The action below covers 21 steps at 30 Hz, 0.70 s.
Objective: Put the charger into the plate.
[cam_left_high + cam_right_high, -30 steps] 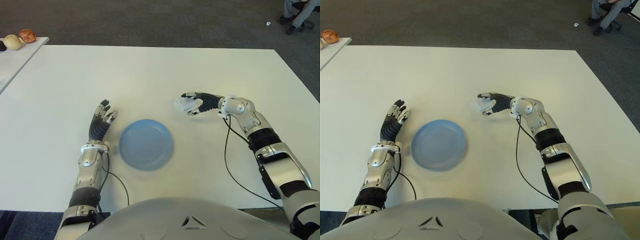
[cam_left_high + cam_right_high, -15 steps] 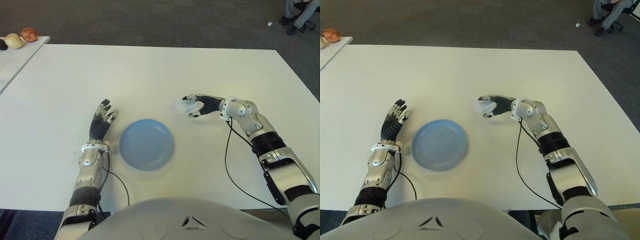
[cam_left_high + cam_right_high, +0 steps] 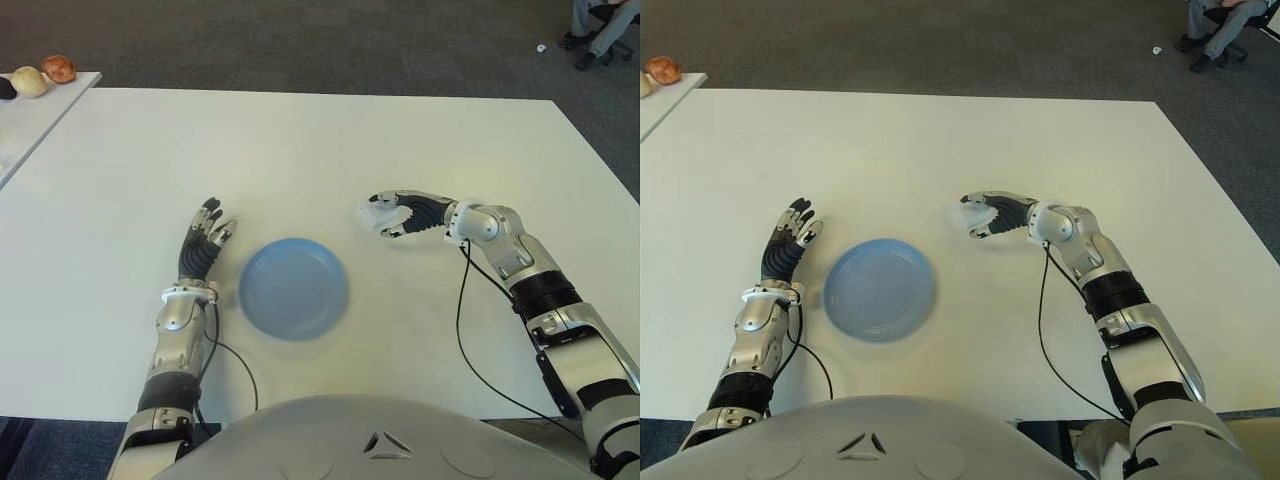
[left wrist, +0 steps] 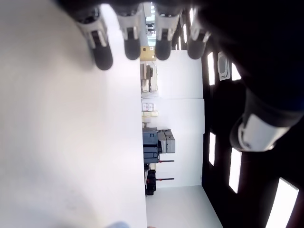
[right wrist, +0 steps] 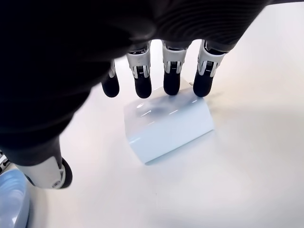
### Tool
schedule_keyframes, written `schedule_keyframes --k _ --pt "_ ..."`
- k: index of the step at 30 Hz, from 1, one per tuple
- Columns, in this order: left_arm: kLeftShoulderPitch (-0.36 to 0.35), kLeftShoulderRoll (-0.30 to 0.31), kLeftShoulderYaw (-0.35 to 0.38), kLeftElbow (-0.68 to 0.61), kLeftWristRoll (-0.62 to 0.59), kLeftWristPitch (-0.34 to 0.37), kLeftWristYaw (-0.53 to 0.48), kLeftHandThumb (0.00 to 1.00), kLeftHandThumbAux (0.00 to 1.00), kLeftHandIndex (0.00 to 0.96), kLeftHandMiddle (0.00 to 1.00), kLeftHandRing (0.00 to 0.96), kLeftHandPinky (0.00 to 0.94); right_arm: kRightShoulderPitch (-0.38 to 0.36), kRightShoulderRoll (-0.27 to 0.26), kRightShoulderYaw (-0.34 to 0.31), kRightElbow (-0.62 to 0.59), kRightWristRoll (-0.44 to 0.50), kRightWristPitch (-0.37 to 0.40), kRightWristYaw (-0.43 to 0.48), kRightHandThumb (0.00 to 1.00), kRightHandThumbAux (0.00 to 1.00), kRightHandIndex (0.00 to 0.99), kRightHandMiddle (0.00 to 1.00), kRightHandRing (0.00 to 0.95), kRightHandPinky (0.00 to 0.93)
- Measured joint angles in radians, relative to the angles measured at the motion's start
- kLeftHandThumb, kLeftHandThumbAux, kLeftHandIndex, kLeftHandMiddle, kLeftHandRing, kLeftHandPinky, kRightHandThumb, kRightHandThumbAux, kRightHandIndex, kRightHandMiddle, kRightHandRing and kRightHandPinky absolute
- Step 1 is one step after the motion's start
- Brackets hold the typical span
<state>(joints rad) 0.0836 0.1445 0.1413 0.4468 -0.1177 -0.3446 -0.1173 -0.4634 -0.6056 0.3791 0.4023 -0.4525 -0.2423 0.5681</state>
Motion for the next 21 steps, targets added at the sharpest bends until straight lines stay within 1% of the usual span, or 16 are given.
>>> schedule_keyframes --k 7,17,21 --pt "-0.005 0.003 0.001 0.007 0.0 0.0 -0.002 0.0 0.575 0.014 0.045 0.024 0.027 0.025 -0.003 -0.011 -0.003 0.001 -0.035 -0.043 0.0 0.548 0.0 0.076 0.138 0.171" --pt "-0.01 0.006 0.001 0.014 0.001 0.0 -0.002 0.0 0.565 0.014 0.046 0.025 0.028 0.032 0.005 -0.021 0.004 -0.01 -0.046 -0.124 0.0 0.62 0.0 0.174 0.214 0.194" --pt "-0.012 0.006 0.0 0.015 0.001 0.0 -0.002 0.0 0.565 0.014 0.046 0.025 0.027 0.033 0.014 -0.026 0.014 -0.012 -0.055 -0.15 0.0 0.638 0.0 0.193 0.231 0.204"
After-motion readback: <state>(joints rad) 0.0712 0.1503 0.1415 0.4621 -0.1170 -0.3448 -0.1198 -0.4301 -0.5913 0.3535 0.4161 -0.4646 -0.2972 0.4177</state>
